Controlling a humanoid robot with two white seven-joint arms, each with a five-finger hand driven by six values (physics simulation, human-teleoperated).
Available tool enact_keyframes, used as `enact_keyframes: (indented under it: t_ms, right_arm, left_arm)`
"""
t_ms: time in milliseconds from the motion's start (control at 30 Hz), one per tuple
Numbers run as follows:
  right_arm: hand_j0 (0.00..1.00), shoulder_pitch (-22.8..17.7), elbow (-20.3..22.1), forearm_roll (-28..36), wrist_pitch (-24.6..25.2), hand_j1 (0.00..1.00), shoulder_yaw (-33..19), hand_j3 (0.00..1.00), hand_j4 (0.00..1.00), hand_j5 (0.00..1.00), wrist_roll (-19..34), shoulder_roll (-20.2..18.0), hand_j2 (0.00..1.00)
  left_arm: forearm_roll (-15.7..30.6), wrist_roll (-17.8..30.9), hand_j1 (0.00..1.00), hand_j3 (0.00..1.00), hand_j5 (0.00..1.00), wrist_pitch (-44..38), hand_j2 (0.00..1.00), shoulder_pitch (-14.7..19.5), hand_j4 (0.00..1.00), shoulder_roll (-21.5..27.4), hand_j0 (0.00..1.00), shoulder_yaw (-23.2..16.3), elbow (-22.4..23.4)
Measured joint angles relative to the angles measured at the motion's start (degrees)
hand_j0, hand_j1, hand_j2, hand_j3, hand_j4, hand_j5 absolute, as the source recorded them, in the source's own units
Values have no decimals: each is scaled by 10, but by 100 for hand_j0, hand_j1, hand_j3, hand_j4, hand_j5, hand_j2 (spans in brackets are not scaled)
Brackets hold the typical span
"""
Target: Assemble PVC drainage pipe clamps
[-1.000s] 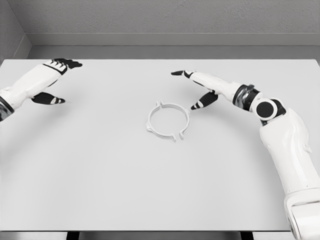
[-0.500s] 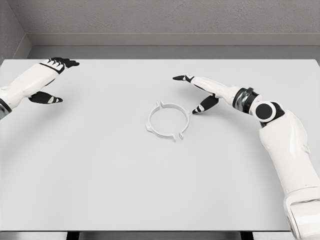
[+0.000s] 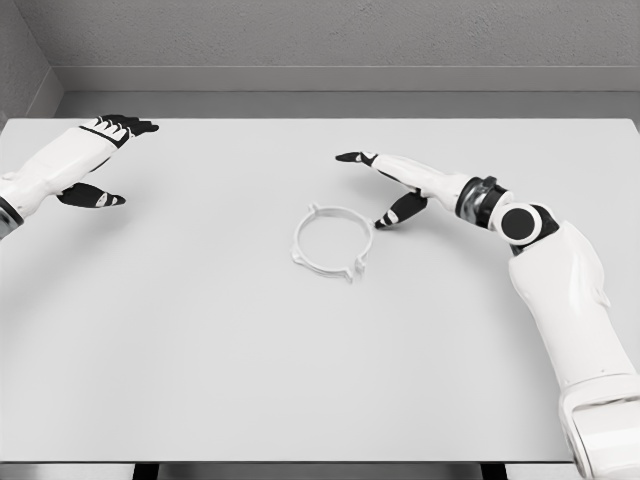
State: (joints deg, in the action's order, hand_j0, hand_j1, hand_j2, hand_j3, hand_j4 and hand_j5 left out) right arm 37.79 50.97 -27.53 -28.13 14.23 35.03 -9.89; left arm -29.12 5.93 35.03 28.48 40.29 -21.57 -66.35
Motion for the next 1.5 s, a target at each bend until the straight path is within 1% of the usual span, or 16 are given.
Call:
enact_keyframes:
  t_ms: [233,533,633,800,867,1000,1067,1200,1267,1300,1367,1400,1500]
  right_arm:
    - [100,1,1,0,0,100,5,100,100,100,0,5,100]
    - [100,4,-2,-1,0,100,4,100,100,100,0,1,100]
    - [100,-2,0,-1,-1,100,3,100,100,100,0,1,100]
    - [100,-11,11,1,-3,100,3,100,100,100,0,-13,100]
    - [100,-40,37,2,-4,100,2,100,100,100,0,-24,100]
    - [100,-76,100,2,-6,100,2,100,100,100,0,-47,100]
    - [100,-80,132,3,-5,100,1,100,100,100,0,-56,100]
    - [100,-101,187,7,-4,100,0,100,100,100,0,-72,100]
    - [100,-106,206,8,-4,100,0,100,100,100,0,-76,100]
    - [100,-117,216,8,-5,100,0,100,100,100,0,-77,100]
    - [100,-125,238,8,-5,100,0,100,100,100,0,-79,100]
    - [100,-125,246,9,-5,100,0,100,100,100,0,-79,100]
    - [100,-134,261,8,-5,100,3,100,100,100,0,-80,100]
  left_arm:
    - [0,0,100,100,100,0,100,0,100,0,100,0,0]
    - [1,0,100,100,100,0,100,-4,100,0,100,0,-3]
    - [1,0,100,100,100,0,100,-2,100,0,100,0,-2]
    - [1,0,100,100,100,0,100,-1,100,0,100,0,-1]
    - [1,0,100,100,100,0,100,-1,100,0,100,0,-1]
    - [1,0,100,100,100,0,100,0,100,0,100,0,-1]
    - [2,0,100,100,100,0,100,1,100,-1,100,0,-2]
    - [6,0,100,100,100,0,100,3,100,-6,100,-4,-8]
    - [7,0,100,100,100,0,100,15,100,-19,100,-9,-14]
    - [8,0,100,100,100,0,100,25,100,-31,100,-13,-16]
    - [8,0,100,100,100,0,100,33,100,-60,100,-26,-19]
    - [7,0,100,100,100,0,100,49,100,-74,100,-34,-18]
    - [5,0,100,100,100,0,100,60,100,-101,100,-54,-16]
